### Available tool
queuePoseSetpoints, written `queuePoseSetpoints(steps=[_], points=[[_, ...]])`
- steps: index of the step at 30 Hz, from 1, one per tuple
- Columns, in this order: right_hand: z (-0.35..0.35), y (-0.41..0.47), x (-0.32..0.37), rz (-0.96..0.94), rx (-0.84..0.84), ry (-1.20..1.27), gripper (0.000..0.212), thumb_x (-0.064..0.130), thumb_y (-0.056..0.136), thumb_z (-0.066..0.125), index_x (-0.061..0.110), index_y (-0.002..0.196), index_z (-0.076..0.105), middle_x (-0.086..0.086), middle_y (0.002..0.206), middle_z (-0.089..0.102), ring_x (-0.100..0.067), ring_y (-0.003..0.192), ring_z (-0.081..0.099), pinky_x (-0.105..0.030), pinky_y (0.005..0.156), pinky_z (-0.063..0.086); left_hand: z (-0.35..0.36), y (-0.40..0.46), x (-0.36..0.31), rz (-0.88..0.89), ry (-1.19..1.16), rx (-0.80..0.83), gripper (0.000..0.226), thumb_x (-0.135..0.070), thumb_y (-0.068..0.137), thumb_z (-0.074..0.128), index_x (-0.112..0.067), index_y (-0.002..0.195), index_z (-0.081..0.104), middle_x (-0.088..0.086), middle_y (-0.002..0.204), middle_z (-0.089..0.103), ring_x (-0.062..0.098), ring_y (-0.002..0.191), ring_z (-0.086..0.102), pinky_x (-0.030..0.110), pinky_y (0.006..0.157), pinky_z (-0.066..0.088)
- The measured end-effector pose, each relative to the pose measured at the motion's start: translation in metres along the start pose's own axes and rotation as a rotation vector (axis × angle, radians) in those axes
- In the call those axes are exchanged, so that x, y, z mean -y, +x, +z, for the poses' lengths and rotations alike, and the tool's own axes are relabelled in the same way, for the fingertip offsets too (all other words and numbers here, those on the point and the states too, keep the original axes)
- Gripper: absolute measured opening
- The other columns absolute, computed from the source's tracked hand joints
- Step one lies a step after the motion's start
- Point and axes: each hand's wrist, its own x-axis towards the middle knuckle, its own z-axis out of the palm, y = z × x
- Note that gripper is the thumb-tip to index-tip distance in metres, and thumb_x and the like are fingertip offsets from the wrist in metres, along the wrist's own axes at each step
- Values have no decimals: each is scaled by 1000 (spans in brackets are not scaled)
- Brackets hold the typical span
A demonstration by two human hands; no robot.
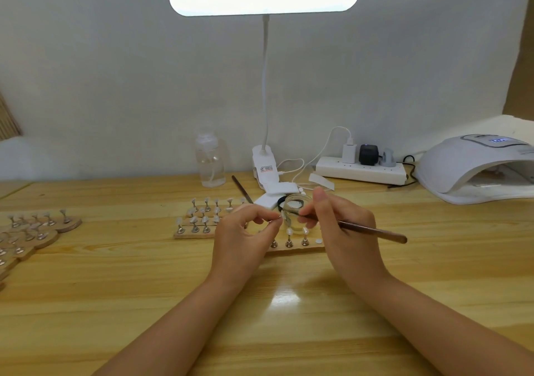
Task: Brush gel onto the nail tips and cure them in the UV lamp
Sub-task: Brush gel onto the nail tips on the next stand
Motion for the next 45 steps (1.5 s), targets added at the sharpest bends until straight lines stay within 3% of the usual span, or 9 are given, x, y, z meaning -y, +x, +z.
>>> queuePoseSetpoints(steps=[10, 14, 22, 25, 29, 32, 39, 42, 45], points=[[-1, 1, 3, 124, -24, 63, 45, 52, 77, 43, 18, 58, 65, -1, 53, 64, -4, 47, 59, -13, 49, 46, 0, 1, 1, 19, 7, 10, 28, -8, 71, 75, -34, 67, 64, -8, 72, 67, 5, 74, 57, 10, 72, 40], [-1, 2, 3, 67, -23, 37, 36, 44, 81, 45, 20, 65, 66, 1, 61, 67, -4, 55, 61, -12, 54, 47, 0, 1, 1, 14, 18, 8, 30, -9, 71, 75, -36, 66, 63, -7, 71, 66, 5, 74, 56, 8, 72, 38], [0, 1, 2, 108, -41, 47, 41, 44, 82, 41, 17, 65, 66, 1, 59, 66, -2, 56, 61, -8, 53, 43, 0, 0, 1, -11, 14, 10, 26, -12, 72, 75, -34, 67, 63, -8, 71, 66, 3, 74, 56, 5, 72, 36], [1, 0, 3, 168, -40, 71, 51, 53, 78, 39, 13, 59, 65, -4, 53, 64, -9, 49, 61, -14, 51, 47, 0, 1, 2, -16, 23, 14, 24, -13, 73, 74, -34, 68, 63, -10, 72, 66, 3, 75, 56, 5, 71, 37], [0, 0, 2, 98, -54, 62, 41, 43, 83, 41, 17, 65, 66, 0, 63, 67, -3, 55, 61, -9, 53, 44, 0, 1, 1, -14, 18, 12, 23, -13, 73, 74, -34, 71, 65, -16, 72, 66, -1, 76, 58, 4, 72, 38], [1, 0, 2, 148, -50, 102, 49, 51, 79, 42, 13, 59, 66, -3, 55, 65, -7, 48, 60, -12, 50, 45, 0, 1, 1, -5, 0, 9, 25, -9, 72, 74, -33, 72, 66, -21, 72, 64, -6, 75, 59, 2, 72, 39], [0, 1, 1, 93, -30, 61, 41, 44, 82, 42, 17, 64, 66, 4, 62, 67, -2, 56, 61, -7, 53, 43, 1, 2, 1, 27, -15, 2, 19, -9, 72, 73, -27, 78, 70, -6, 80, 65, -3, 77, 56, 4, 70, 38], [0, 0, 1, 155, -58, 75, 54, 55, 77, 40, 11, 58, 65, -3, 52, 64, -6, 46, 59, -13, 49, 46, 2, 3, 1, 27, -13, 9, 19, -8, 73, 72, -25, 82, 70, -10, 79, 65, -4, 78, 57, 3, 68, 39], [-1, 1, 1, 70, -77, 21, 40, 44, 83, 40, 20, 64, 66, 2, 57, 65, -3, 54, 60, -9, 52, 44, 2, 2, 2, 26, -11, 12, 21, -6, 74, 72, -24, 84, 70, -13, 79, 65, -1, 82, 59, 4, 71, 41]])
